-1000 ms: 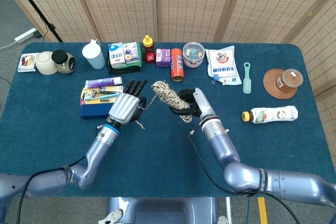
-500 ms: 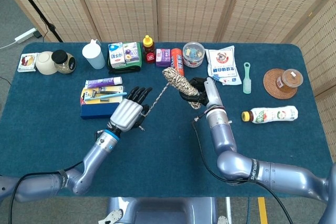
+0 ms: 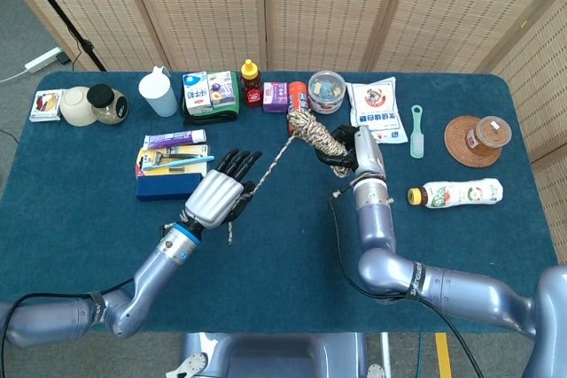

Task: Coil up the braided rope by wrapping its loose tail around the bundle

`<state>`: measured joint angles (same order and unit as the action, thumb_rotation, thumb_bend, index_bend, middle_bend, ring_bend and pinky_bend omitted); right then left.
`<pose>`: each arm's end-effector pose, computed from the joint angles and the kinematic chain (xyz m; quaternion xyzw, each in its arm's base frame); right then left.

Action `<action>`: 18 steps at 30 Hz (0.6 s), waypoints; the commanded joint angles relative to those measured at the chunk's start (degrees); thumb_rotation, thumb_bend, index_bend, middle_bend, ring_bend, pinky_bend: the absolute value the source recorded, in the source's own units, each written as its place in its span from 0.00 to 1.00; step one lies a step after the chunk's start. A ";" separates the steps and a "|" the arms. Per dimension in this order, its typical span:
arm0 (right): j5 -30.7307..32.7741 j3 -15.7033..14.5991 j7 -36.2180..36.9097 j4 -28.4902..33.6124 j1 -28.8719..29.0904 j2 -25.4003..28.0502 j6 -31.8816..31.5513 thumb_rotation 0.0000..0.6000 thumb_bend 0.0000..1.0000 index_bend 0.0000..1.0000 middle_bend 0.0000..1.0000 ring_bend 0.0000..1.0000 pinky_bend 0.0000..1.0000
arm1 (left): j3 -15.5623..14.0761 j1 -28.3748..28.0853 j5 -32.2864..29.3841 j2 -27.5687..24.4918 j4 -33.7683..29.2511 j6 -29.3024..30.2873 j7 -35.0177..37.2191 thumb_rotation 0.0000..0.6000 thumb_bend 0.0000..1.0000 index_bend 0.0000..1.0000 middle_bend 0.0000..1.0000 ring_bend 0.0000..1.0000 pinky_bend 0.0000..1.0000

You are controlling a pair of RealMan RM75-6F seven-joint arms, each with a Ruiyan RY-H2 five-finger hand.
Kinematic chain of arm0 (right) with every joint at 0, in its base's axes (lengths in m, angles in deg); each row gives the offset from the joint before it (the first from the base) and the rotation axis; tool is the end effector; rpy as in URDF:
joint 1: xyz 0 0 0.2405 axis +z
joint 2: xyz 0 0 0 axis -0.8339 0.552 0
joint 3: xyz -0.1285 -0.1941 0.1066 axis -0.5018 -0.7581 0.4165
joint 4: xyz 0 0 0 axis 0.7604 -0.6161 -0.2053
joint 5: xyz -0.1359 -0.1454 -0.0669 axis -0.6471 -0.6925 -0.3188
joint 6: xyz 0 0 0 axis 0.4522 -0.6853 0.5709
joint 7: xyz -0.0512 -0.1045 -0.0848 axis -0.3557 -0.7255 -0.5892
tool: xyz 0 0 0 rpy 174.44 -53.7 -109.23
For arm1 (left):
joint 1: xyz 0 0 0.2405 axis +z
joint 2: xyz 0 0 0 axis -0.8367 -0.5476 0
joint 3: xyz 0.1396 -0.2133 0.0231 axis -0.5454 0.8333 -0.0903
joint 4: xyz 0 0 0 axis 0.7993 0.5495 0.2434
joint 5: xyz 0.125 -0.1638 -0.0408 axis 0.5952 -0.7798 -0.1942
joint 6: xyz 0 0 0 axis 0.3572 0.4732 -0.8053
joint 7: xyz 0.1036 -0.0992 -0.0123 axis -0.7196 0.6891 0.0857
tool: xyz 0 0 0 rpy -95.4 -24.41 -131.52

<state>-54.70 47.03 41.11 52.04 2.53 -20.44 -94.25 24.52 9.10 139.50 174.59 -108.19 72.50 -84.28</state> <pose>-0.0567 -0.4069 0.0509 0.3345 -0.7114 0.4886 0.3785 -0.0742 0.3302 -0.0116 -0.7609 -0.2873 -0.4483 0.3709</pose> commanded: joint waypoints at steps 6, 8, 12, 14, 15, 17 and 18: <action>-2.54 -1.29 -3.00 -2.10 -0.42 -2.10 -0.80 1.00 0.74 0.73 0.77 0.69 0.94 | -0.24 0.29 1.62 -1.24 -3.45 0.53 -0.86 1.00 0.44 0.59 0.00 0.00 0.00; -3.73 -2.23 -4.13 -2.72 -0.46 -2.72 -1.17 1.00 0.74 0.73 0.77 0.69 0.94 | -0.15 0.30 2.03 -1.43 -4.28 0.68 -0.86 1.00 0.44 0.59 0.00 0.00 0.00; -5.43 -3.21 -5.51 -3.56 -0.62 -3.78 -1.80 1.00 0.74 0.73 0.77 0.69 0.94 | 0.28 0.25 2.27 -1.81 -5.82 0.79 -0.66 1.00 0.44 0.59 0.00 0.00 0.00; -6.10 -3.63 -6.31 -4.01 -0.62 -4.35 -2.05 1.00 0.74 0.73 0.77 0.69 0.94 | 0.57 0.19 2.20 -2.04 -6.79 0.75 -0.59 1.00 0.44 0.59 0.00 0.00 0.00; -6.32 -3.78 -6.62 -4.14 -0.64 -4.56 -2.14 1.00 0.74 0.73 0.77 0.69 0.94 | 0.69 0.17 2.15 -2.14 -7.20 0.74 -0.54 1.00 0.44 0.59 0.00 0.00 0.00; -7.03 -4.15 -7.46 -4.48 -0.69 -5.19 -2.34 1.00 0.74 0.73 0.77 0.69 0.94 | 1.09 0.10 2.05 -2.50 -8.39 0.73 -0.42 1.00 0.44 0.59 0.00 0.00 0.00; -7.27 -4.26 -7.73 -4.57 -0.71 -5.38 -2.37 1.00 0.74 0.73 0.77 0.69 0.94 | 1.23 0.08 2.01 -2.62 -8.77 0.75 -0.39 1.00 0.44 0.59 0.00 0.00 0.00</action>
<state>-61.72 42.95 33.64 47.64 1.86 -25.58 -96.51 25.48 9.24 141.60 172.22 -116.46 73.24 -84.76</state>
